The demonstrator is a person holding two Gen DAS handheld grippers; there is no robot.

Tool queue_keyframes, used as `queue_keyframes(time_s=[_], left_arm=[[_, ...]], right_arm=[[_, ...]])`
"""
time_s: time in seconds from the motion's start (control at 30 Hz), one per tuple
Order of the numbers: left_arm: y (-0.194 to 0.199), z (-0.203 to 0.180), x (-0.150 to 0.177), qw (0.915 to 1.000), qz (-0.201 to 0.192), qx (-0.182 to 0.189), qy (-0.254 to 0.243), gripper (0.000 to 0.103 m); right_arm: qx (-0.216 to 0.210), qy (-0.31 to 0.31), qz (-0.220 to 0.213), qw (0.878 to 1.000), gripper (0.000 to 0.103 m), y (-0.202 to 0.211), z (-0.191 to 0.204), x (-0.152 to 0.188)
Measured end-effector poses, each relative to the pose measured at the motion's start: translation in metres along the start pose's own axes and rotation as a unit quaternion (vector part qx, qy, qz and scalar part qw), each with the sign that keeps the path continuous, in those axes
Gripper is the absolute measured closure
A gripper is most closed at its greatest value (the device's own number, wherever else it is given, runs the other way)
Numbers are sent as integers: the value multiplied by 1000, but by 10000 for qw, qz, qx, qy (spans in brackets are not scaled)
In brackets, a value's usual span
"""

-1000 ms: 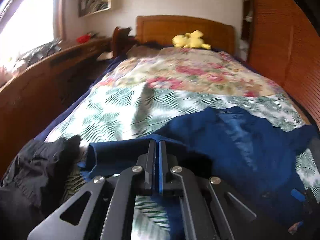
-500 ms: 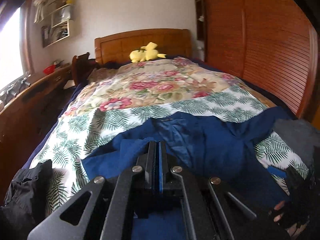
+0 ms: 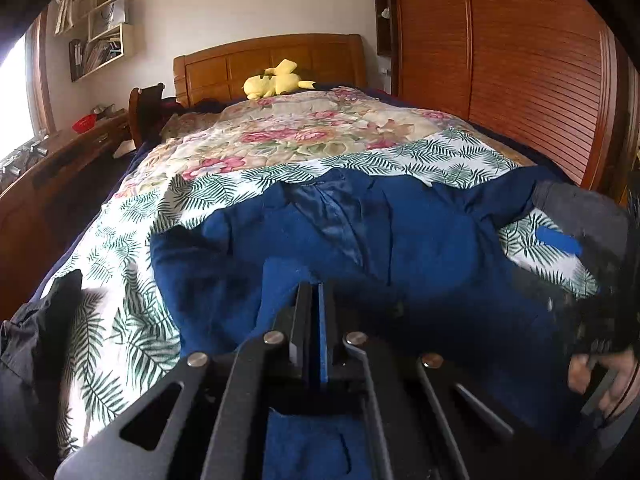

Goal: Fold large clothes

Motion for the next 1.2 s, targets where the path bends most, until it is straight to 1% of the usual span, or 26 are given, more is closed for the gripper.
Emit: queue_keyframes(time_s=[0.1, 0.2, 0.23, 0.3, 0.4, 0.53, 0.7, 0.83, 0.9, 1.0, 1.13, 1.2], left_arm=[[-1, 6, 12, 9998, -26, 185, 114, 101], [0, 11, 20, 9995, -13, 257, 163, 97], [2, 12, 23, 9994, -44, 306, 152, 94], [8, 14, 27, 9992, -124, 353, 163, 93], [20, 22, 35, 9991, -274, 201, 239, 93], [38, 39, 46, 9982, -401, 199, 396, 93], [53, 65, 64, 9975, -465, -157, 505, 93], [57, 87, 82, 9960, -367, -282, 765, 93], [59, 94, 86, 9953, -345, -303, 851, 93], [60, 102, 89, 9942, -345, -332, 959, 93], [62, 106, 91, 9934, -345, -292, 1057, 93], [64, 107, 92, 9931, -363, -291, 1080, 93]], right_arm=[[54, 12, 12, 10000, 0, -5, 0, -3], [93, -26, 51, 9999, 0, -12, 1, -5], [100, -43, 67, 9999, 0, -15, 1, -6], [102, -76, 87, 9999, 0, -20, 1, -8], [56, -119, 112, 9999, 0, -25, 4, -10], [-92, 6, 187, 9998, 0, -34, 21, -11], [-317, 354, 413, 9980, 0, -47, 54, -8], [-809, 734, 687, 9916, 4, -58, 89, 1], [-971, 982, 822, 9870, 8, -62, 107, 9], [-1119, 1327, 1084, 9788, 18, -70, 134, 22], [-1231, 1592, 1384, 9697, 23, -80, 152, 38], [-1174, 1663, 1531, 9670, 23, -88, 155, 46]])
Point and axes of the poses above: each gripper's, at about its wrist camera, not at the fingertips, and y roughly against the way its jaws point, z to its left, x to its underside, the point moved 3 cm from there along -y, roughly the way its jaws point, and after that the axes turned 7 degrees about z, right-handed, at the moved point
